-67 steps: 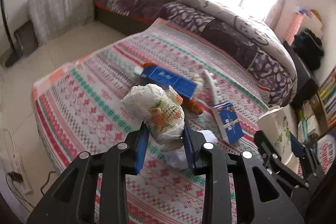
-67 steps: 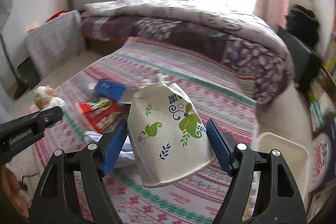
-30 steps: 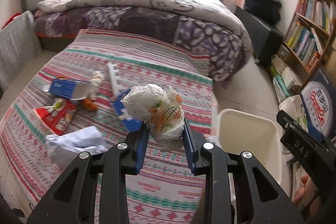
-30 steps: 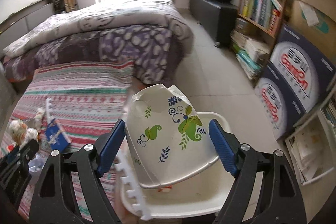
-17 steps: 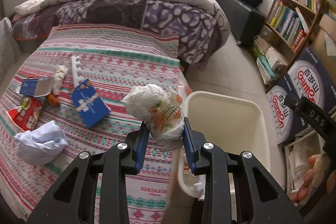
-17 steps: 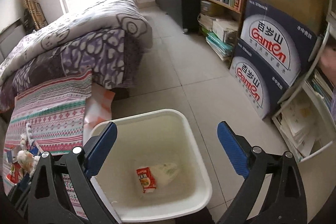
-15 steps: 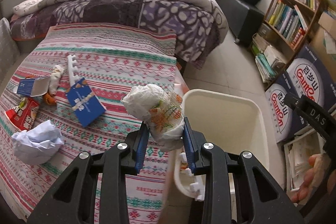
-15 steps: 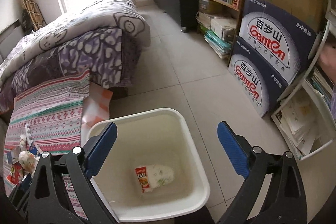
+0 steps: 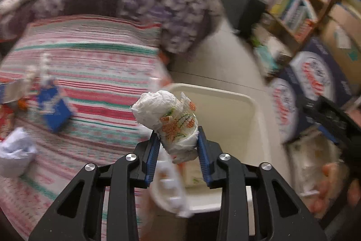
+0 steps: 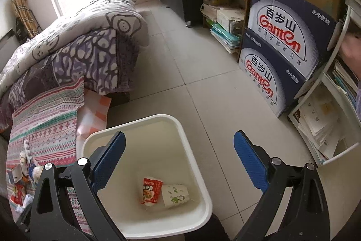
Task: Collect trash
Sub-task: 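Carry the paper cup and snack bag to the bin and release both, then move the left gripper to the crumpled white plastic bag and grasp it, then grasp the blue biscuit box with the right gripper while left holds bag, then carry the biscuit box and plastic bag to the bin and release them, then lower the left gripper onto the red snack packet and grasp it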
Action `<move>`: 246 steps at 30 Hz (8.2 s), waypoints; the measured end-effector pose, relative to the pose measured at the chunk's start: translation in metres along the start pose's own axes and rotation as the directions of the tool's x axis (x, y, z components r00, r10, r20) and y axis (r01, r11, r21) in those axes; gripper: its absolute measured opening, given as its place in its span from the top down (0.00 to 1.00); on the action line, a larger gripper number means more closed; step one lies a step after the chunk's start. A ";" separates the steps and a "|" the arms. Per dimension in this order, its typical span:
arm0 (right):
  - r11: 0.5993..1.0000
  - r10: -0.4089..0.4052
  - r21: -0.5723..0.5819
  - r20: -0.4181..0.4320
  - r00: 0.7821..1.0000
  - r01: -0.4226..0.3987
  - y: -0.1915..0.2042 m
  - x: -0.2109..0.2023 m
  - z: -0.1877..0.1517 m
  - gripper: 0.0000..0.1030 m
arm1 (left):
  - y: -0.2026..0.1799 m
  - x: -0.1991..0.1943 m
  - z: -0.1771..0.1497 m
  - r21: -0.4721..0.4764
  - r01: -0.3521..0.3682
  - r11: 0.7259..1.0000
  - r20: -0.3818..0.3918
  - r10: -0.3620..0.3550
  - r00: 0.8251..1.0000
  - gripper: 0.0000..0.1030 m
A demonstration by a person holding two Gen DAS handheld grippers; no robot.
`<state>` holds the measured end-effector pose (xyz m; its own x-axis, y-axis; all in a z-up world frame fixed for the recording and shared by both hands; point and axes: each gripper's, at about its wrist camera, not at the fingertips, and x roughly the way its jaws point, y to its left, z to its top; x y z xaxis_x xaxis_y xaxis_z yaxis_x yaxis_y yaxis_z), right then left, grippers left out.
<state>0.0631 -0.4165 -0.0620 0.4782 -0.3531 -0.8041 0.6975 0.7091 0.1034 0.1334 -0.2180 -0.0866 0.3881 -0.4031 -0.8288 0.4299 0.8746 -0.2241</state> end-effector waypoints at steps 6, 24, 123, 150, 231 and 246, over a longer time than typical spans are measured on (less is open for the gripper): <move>0.999 0.002 0.045 -0.007 1.000 -0.001 -0.012 0.001 0.004 0.10 | -0.012 -0.005 0.005 0.015 0.074 0.997 0.017 -0.074 0.997 0.26; 0.989 0.099 -0.098 -0.135 0.986 -0.113 0.038 0.007 -0.022 0.10 | 0.056 -0.031 0.005 -0.093 -0.082 0.992 0.009 0.083 0.996 0.26; 0.736 0.382 -0.524 -0.199 0.902 -0.428 0.330 -0.043 -0.122 0.47 | 0.274 -0.159 0.005 -0.342 -0.212 0.916 0.106 0.261 0.959 0.58; 0.847 0.355 -0.377 -0.123 0.927 -0.375 0.234 -0.043 -0.063 0.47 | 0.180 -0.125 0.023 -0.194 -0.220 0.956 0.169 0.253 0.953 0.58; 0.984 0.171 -0.027 -0.096 0.981 -0.174 0.082 -0.008 -0.005 0.08 | 0.152 -0.033 0.038 -0.012 -0.417 0.909 -0.137 0.412 0.901 0.21; 0.965 0.157 -0.188 -0.144 0.977 -0.183 0.147 -0.006 -0.033 0.07 | 0.299 -0.011 0.013 0.109 -0.632 0.767 -0.364 0.622 0.693 0.23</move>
<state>0.1451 -0.2906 -0.0613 0.4997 -0.1460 -0.8538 0.4857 0.8634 0.1366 0.2676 0.0445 -0.1376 0.2393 0.3630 -0.9005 0.1731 0.8966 0.4075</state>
